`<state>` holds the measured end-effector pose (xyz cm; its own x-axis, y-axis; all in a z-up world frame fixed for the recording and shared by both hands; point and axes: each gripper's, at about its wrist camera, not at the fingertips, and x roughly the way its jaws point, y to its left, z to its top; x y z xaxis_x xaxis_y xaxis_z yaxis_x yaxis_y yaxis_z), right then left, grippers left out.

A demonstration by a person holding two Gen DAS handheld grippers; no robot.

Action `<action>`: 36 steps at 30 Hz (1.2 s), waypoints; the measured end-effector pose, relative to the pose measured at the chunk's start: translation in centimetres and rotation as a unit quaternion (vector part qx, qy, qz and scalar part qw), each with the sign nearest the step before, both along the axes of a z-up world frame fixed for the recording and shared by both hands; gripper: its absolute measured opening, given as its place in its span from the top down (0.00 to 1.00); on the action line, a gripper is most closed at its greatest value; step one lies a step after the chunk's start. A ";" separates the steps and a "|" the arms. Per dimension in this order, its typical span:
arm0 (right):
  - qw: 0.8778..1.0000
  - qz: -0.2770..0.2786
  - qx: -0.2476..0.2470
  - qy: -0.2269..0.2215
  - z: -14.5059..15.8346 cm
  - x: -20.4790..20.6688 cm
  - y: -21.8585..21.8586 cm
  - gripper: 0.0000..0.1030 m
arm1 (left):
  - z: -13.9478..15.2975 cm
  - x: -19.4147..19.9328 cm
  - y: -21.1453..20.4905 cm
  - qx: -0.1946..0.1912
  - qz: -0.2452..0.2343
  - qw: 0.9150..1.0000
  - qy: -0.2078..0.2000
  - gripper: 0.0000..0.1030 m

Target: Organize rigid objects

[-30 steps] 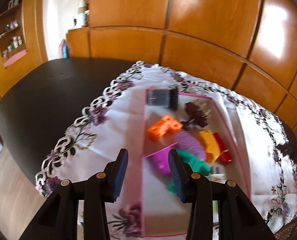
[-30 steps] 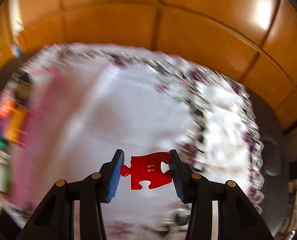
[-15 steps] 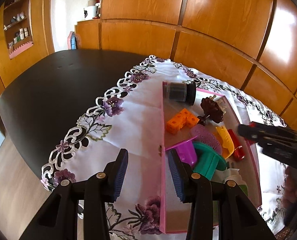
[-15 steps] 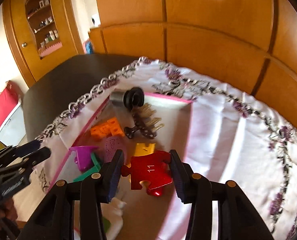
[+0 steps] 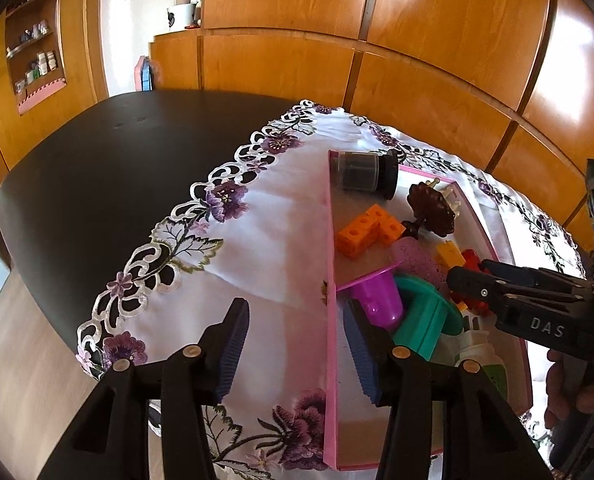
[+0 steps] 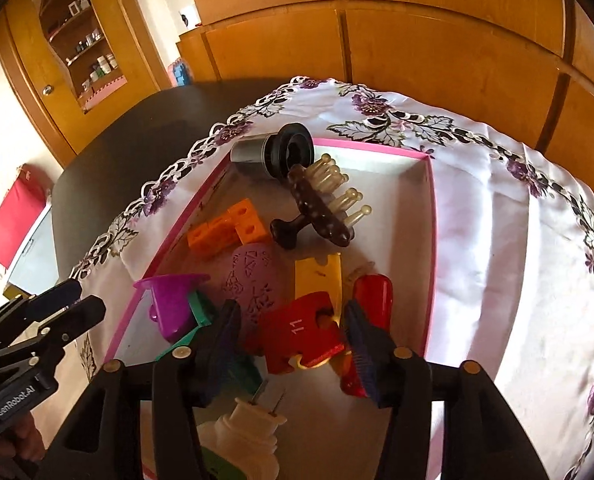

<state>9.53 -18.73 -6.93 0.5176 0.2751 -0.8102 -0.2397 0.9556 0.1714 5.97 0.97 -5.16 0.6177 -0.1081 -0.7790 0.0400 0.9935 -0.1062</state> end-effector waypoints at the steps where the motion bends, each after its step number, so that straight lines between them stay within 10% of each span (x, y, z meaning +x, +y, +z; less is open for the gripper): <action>1: 1.000 -0.002 0.001 -0.001 0.1 -0.1 -0.1 0.44 | 0.1 0.0 0.0 0.001 0.000 1.000 -0.001 0.50; 16: 0.992 -0.105 -0.019 -0.071 2.9 -4.8 -3.2 0.36 | 3.1 -1.9 -1.7 0.029 -0.009 0.998 -0.063 0.27; 22: 0.983 -0.133 -0.057 -0.110 3.7 -7.3 -3.0 0.36 | 4.0 -3.1 -2.9 0.027 -0.014 0.996 -0.081 0.00; 36: 0.978 -0.152 -0.080 -0.118 3.3 -9.7 -3.0 0.36 | 4.6 -4.7 -4.3 0.054 0.009 0.995 -0.084 0.00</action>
